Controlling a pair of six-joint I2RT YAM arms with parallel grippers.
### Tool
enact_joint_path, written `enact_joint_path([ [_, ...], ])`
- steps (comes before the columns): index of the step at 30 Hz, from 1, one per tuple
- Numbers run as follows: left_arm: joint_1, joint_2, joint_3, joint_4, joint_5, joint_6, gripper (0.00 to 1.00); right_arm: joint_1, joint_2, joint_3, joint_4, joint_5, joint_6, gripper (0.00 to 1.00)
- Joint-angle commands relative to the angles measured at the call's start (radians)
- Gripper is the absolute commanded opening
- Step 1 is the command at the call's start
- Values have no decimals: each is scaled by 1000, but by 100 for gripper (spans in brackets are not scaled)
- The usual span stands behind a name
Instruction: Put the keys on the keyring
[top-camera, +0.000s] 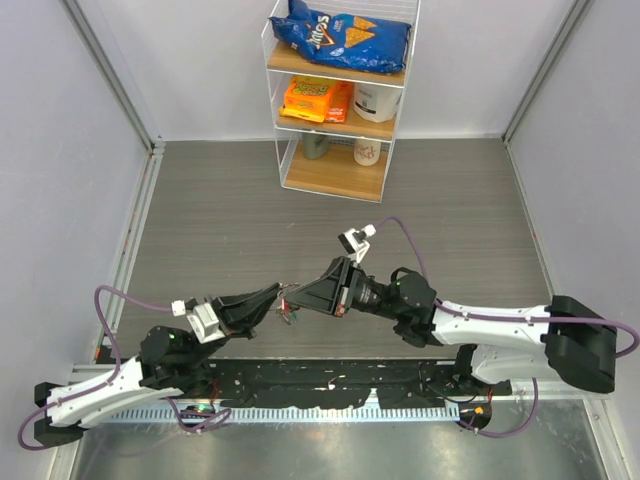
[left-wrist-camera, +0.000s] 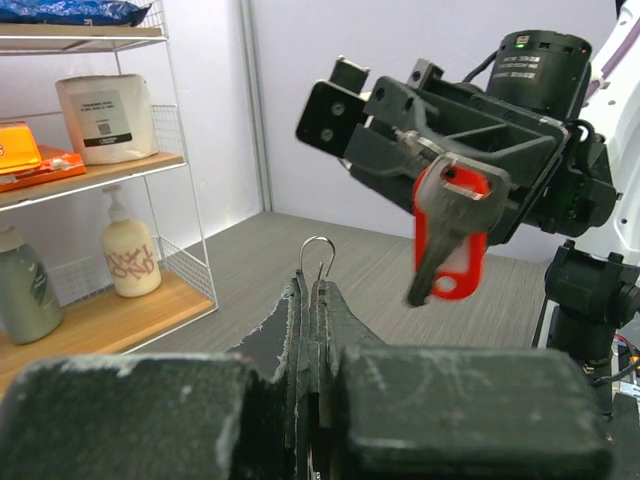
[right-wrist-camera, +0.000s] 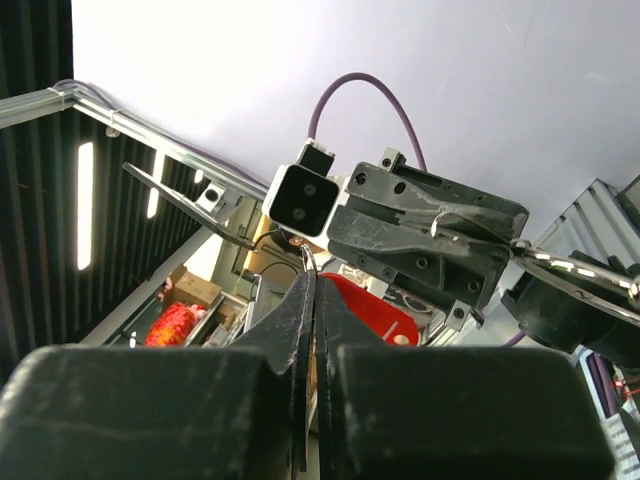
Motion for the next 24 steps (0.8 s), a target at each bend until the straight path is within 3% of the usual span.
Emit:
enact_joint_path([
  [1,-2,-19,5,52,-29,8,0,6,-111,-47,-38,57,-63,6],
  [9,-2,-19,-1,55,-81,3,0,2,-309,-125,-332,189,-155,6],
  [16,-2,22,2,83,-156,39,0,2,-271,-73,-356,249,-89,6],
  [24,-2,123,16,196,-297,190,0,2,-199,10,-364,298,-32,6],
])
